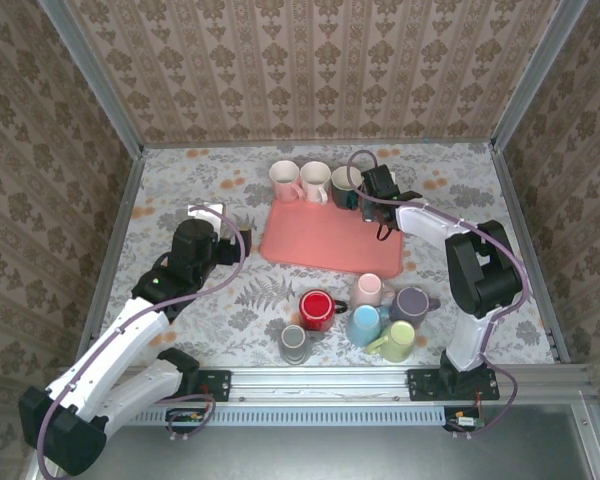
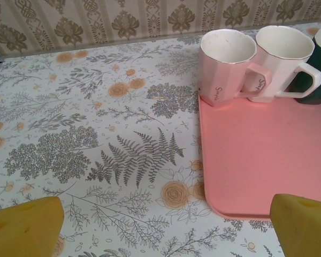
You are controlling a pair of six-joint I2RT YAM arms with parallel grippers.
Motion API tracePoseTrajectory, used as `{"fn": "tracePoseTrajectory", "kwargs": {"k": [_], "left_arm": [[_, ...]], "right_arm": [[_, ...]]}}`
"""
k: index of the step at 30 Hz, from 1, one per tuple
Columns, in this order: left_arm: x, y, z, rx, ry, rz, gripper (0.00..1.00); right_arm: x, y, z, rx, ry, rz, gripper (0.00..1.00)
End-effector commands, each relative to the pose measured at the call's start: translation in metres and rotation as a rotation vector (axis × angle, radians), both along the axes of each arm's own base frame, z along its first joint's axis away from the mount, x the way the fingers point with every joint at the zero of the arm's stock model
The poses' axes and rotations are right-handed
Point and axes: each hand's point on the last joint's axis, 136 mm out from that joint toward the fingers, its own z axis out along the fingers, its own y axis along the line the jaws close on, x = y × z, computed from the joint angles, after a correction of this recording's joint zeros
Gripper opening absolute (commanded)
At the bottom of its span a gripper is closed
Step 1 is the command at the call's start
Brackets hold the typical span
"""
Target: Turn the mug right side up
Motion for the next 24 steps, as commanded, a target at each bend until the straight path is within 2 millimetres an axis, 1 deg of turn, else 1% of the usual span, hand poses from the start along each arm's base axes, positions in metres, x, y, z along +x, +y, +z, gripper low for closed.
{"fn": "tracePoseTrajectory", "kwargs": {"k": [1, 5, 7, 9, 12, 15, 18, 19, 24], "left_arm": [[-0.001, 0.002, -0.002, 0.04, -0.014, 0.002, 1.0], [-0.001, 0.001, -0.004, 0.048, -0.011, -0.004, 1.0], [-0.001, -0.001, -0.005, 0.052, -0.007, -0.011, 1.0], [0.0, -0.002, -0.005, 0.052, -0.005, -0.014, 1.0], [0.0, -0.002, -0.007, 0.056, -0.003, -0.012, 1.0], [0.0, -0.002, -0.008, 0.06, 0.001, -0.015, 1.0], [0.0, -0.004, -0.009, 0.064, 0.007, -0.022, 1.0], [0.001, -0.004, -0.01, 0.064, 0.009, -0.023, 1.0], [0.0, -0.006, -0.012, 0.065, 0.02, -0.032, 1.0]], "right_arm": [[0.016, -0.005, 0.013, -0.007, -0.053, -0.037, 0.02], [0.016, -0.001, 0.006, 0.004, -0.041, -0.024, 0.19], [0.017, 0.0, 0.005, 0.009, -0.042, -0.022, 0.26], [0.017, -0.001, 0.005, 0.011, -0.045, -0.024, 0.3], [0.015, -0.001, 0.006, 0.01, -0.047, -0.02, 0.31], [0.011, -0.001, 0.013, 0.02, -0.061, -0.013, 0.35], [0.004, -0.001, 0.025, 0.037, -0.084, 0.0, 0.43], [0.001, -0.001, 0.031, 0.04, -0.093, 0.007, 0.47], [-0.013, -0.004, 0.059, 0.053, -0.135, 0.029, 0.54]]}}
